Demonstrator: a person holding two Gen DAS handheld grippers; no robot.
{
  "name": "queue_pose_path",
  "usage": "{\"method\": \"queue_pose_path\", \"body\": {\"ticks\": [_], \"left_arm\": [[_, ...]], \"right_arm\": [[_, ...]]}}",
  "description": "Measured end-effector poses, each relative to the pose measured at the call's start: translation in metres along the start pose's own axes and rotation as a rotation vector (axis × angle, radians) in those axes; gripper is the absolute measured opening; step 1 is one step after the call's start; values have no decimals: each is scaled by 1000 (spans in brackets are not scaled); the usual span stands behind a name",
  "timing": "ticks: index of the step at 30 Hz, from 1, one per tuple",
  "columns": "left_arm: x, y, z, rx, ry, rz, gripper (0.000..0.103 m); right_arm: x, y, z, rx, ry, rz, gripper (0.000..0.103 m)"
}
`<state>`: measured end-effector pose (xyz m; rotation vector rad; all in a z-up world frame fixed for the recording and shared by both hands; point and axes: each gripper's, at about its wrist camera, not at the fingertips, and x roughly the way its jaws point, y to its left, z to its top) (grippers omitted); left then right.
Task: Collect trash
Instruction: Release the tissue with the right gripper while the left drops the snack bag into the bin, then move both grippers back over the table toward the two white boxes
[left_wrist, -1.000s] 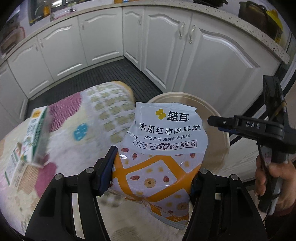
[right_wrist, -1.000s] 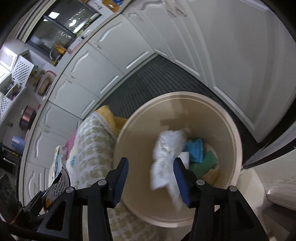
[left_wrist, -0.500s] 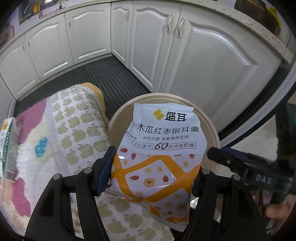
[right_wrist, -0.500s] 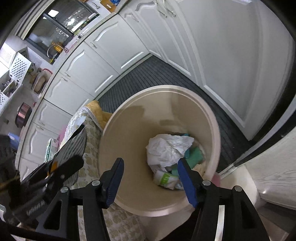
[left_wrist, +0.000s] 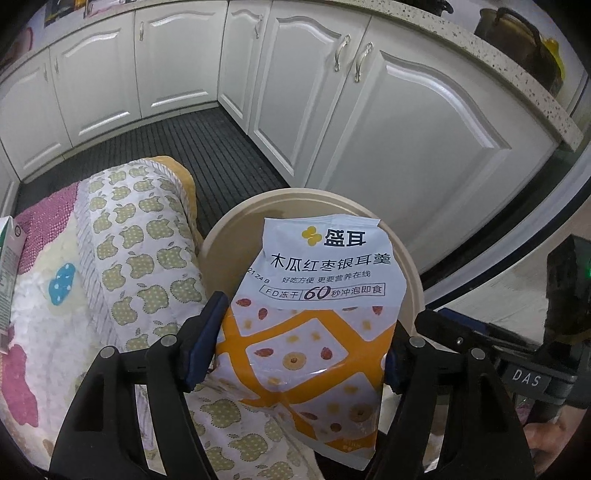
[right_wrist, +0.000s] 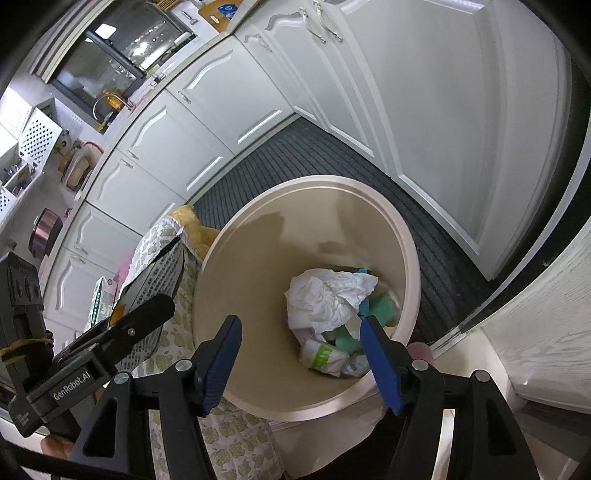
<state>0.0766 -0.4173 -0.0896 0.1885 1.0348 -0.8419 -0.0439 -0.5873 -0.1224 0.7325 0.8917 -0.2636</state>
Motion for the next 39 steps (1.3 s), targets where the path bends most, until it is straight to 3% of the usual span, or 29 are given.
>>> {"method": "queue_pose_path", "body": {"ticks": [15, 22, 28, 39], "left_arm": [[-3, -1, 6, -16, -6, -62, 73], [-7, 2, 12, -42, -33, -101, 80], [-2, 1, 12, -38, -12, -79, 81], [-15, 12, -3, -19, -50, 56, 81]], "right_arm": [[-4, -8, 0, 19, -8, -10, 64], [-7, -11, 2, 36, -20, -17, 65], [-8, -12, 1, 34, -20, -16, 65], [-1, 4, -6, -4, 7, -9, 65]]}}
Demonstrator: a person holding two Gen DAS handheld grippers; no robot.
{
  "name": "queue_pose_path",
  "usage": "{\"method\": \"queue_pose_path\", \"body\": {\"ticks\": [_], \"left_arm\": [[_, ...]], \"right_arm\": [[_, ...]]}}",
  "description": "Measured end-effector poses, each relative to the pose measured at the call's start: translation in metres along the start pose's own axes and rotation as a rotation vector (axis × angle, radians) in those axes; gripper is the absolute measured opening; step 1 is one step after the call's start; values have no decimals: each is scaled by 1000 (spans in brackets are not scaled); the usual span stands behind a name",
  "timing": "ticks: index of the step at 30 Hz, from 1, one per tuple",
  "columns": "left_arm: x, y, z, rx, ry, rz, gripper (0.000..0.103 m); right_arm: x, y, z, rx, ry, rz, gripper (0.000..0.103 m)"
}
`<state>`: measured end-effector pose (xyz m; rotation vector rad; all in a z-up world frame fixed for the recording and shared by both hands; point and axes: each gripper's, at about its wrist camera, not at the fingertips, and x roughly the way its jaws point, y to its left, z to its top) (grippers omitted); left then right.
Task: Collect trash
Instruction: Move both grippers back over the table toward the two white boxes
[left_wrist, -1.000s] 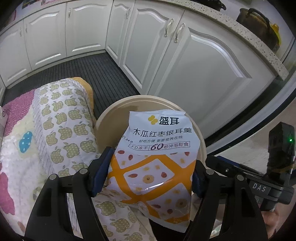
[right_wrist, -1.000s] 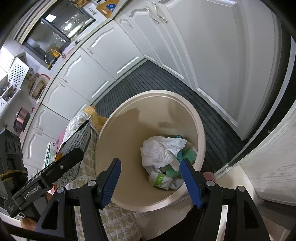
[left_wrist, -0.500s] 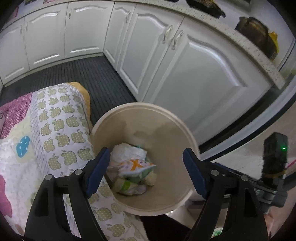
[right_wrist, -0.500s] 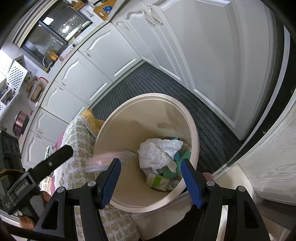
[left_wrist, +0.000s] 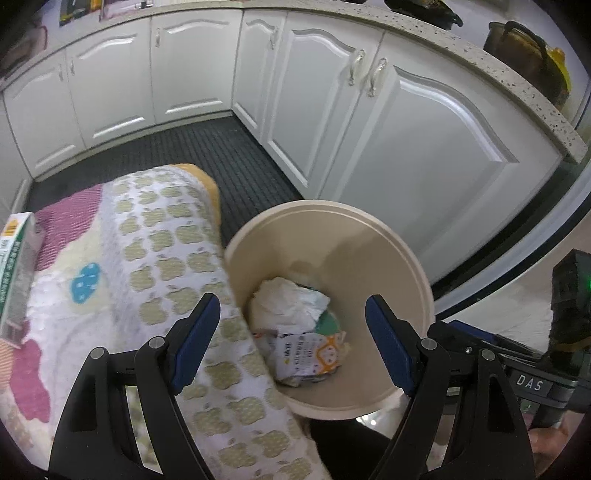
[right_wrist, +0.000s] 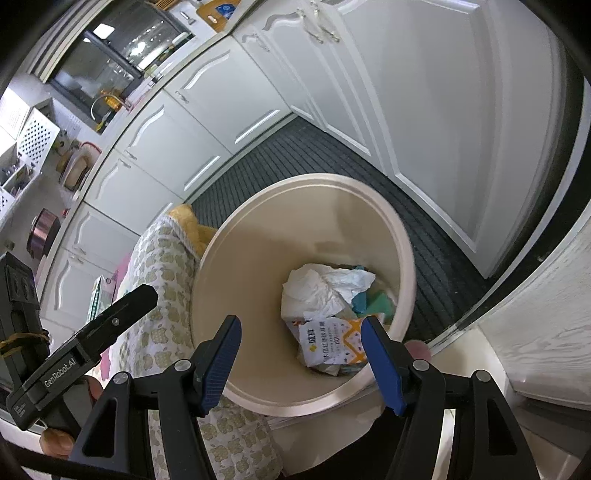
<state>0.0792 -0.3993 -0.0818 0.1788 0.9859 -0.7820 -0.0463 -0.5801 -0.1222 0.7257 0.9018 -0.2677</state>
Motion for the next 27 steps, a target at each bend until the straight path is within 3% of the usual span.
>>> {"method": "queue_pose_path", "body": {"ticks": [14, 27], "left_arm": [[-38, 36, -20, -16, -46, 127, 81], [-88, 109, -49, -101, -105, 255, 81]], "right_arm": [[6, 49, -15, -99, 7, 10, 65], [22, 133, -45, -233, 40, 62, 66]]}}
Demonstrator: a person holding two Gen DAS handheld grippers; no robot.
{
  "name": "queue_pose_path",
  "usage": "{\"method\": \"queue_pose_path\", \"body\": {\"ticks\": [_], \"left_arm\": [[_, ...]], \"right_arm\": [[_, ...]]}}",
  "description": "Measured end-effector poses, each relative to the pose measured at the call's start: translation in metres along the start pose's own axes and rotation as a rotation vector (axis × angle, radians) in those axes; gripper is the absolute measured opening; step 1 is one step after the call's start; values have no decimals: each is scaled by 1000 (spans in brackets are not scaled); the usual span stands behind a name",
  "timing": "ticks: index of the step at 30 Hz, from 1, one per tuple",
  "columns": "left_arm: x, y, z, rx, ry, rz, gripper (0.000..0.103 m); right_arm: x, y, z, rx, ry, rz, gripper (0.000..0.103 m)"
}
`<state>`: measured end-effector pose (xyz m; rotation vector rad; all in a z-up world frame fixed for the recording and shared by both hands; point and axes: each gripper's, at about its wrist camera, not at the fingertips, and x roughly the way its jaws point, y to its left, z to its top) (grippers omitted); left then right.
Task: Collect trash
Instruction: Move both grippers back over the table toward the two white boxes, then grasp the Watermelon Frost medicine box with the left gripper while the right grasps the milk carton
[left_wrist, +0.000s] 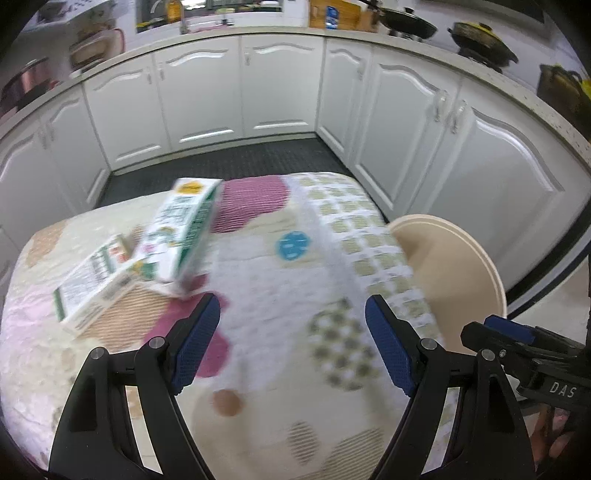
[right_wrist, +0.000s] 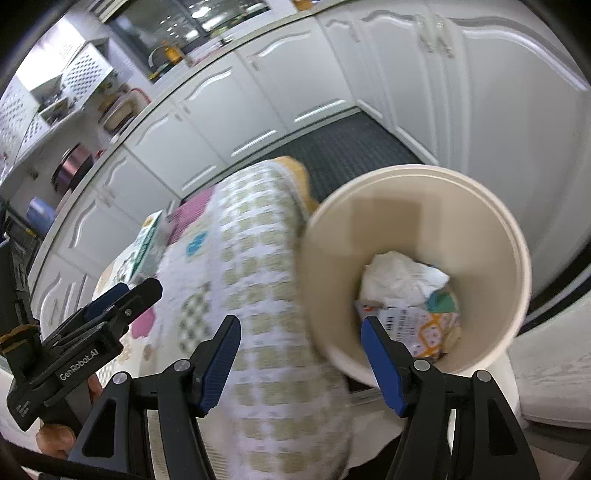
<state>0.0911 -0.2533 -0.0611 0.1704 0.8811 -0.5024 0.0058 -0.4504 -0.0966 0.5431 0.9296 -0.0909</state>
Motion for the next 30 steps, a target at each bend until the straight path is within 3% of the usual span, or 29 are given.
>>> {"method": "queue_pose_path", "body": {"ticks": [6, 16, 23, 30], "left_arm": [[-14, 48, -9, 0, -16, 48, 81], [-15, 143, -10, -32, -16, 45, 81], [12, 172, -1, 90, 50, 87, 81], [48, 166, 4, 234, 109, 138, 81]], "right_arm": [[15, 42, -5, -69, 30, 32, 67], [42, 94, 0, -134, 70, 68, 71], [62, 118, 17, -131, 80, 76, 73], [79, 132, 30, -133, 98, 75, 73]]}}
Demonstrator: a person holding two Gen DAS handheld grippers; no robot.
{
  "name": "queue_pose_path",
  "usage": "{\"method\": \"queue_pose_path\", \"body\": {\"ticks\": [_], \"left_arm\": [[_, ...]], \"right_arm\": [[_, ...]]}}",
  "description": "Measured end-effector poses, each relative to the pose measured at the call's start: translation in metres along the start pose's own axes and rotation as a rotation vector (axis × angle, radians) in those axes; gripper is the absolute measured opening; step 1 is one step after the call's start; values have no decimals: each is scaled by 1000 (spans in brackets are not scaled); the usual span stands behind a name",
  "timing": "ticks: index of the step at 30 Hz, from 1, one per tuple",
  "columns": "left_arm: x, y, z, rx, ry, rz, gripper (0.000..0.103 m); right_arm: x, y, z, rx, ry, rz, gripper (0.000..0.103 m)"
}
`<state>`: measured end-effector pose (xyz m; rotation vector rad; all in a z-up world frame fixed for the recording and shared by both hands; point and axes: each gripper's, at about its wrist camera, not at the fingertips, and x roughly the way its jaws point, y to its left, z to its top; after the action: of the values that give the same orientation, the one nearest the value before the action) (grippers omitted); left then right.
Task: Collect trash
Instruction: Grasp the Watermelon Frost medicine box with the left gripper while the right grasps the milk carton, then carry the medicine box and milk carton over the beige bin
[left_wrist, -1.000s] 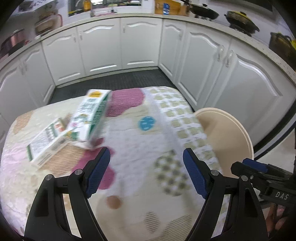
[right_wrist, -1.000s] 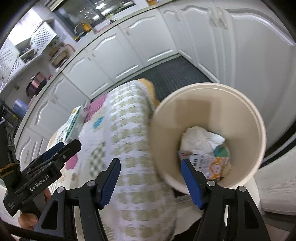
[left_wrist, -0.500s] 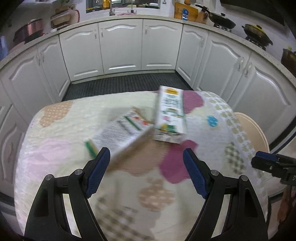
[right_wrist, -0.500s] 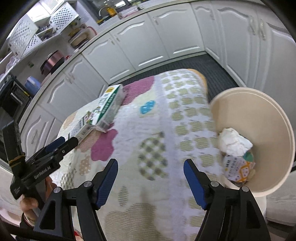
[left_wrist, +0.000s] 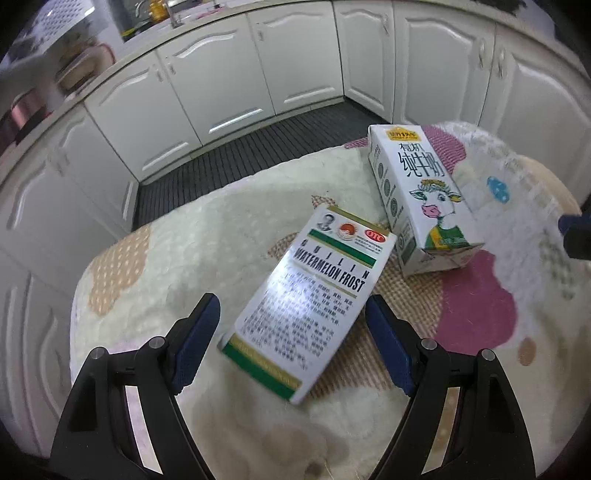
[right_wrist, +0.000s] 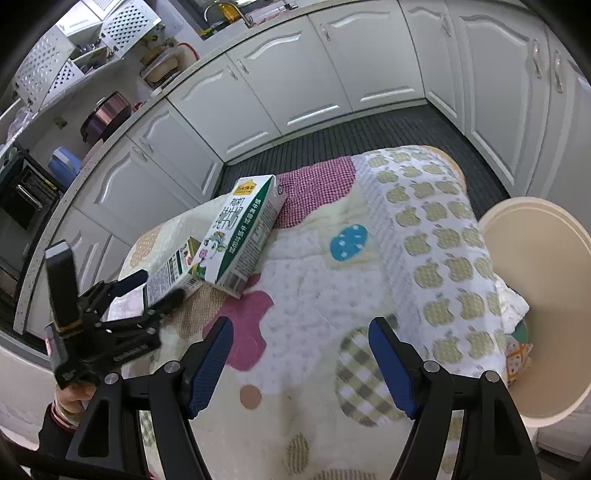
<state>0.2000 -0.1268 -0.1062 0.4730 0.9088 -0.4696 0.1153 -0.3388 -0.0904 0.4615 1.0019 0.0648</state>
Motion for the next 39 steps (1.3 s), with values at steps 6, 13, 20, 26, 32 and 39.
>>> {"method": "queue_pose_path", "body": {"ticks": [6, 13, 20, 26, 32, 39], "left_arm": [[7, 5, 5, -43, 22, 22, 72], [-8, 27, -14, -213, 64, 7, 63], [-23, 31, -33, -329, 43, 30, 61], [-37, 25, -39, -347, 19, 9, 60], [-49, 3, -36, -329, -9, -17, 59], [-51, -24, -46, -292, 19, -33, 59]], "right_arm": [[19, 21, 21, -23, 9, 0, 74], [52, 51, 51, -43, 26, -15, 74], [104, 63, 68, -32, 90, -73, 74], [84, 55, 63, -81, 56, -46, 64], [37, 41, 31, -152, 25, -31, 62], [16, 19, -18, -204, 110, -72, 61]]}}
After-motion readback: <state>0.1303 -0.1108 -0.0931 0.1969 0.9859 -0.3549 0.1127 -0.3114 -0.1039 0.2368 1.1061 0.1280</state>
